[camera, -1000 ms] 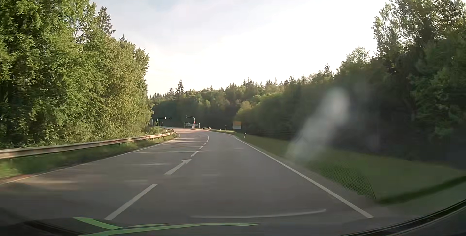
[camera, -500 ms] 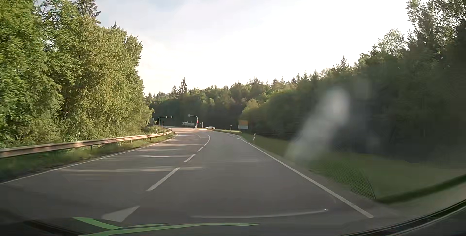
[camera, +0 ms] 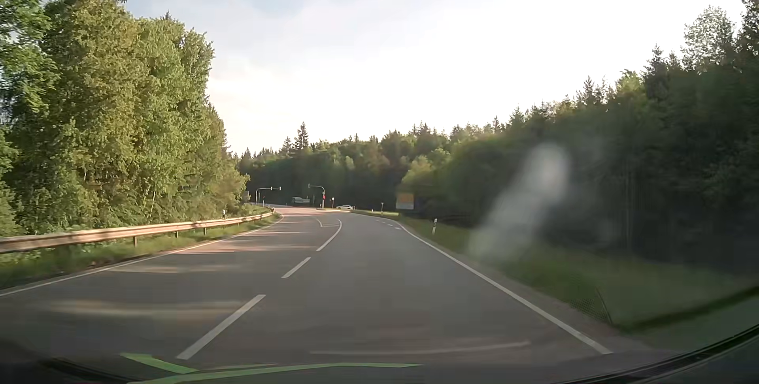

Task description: Follow the waypoints while adhering to traffic rules and regulations

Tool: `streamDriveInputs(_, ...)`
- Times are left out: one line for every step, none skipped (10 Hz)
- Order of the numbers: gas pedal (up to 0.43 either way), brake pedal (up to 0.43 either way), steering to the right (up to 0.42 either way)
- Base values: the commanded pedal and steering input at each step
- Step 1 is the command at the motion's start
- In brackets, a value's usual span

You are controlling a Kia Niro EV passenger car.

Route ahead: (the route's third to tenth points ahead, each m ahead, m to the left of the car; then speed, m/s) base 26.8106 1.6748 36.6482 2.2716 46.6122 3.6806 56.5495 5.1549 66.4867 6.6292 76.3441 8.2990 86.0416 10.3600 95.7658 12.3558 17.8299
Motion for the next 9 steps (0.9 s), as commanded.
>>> streamDriveInputs(0.000,0.122,-0.005)
streamDriveInputs(0.000,0.122,-0.005)
streamDriveInputs(0.000,0.116,-0.005)
streamDriveInputs(0.000,0.122,-0.005)
streamDriveInputs(0.000,0.128,-0.005)
streamDriveInputs(0.000,0.134,-0.005)
streamDriveInputs(0.000,0.146,-0.005)
streamDriveInputs(0.000,0.152,-0.005)
streamDriveInputs(0.000,0.152,-0.005)
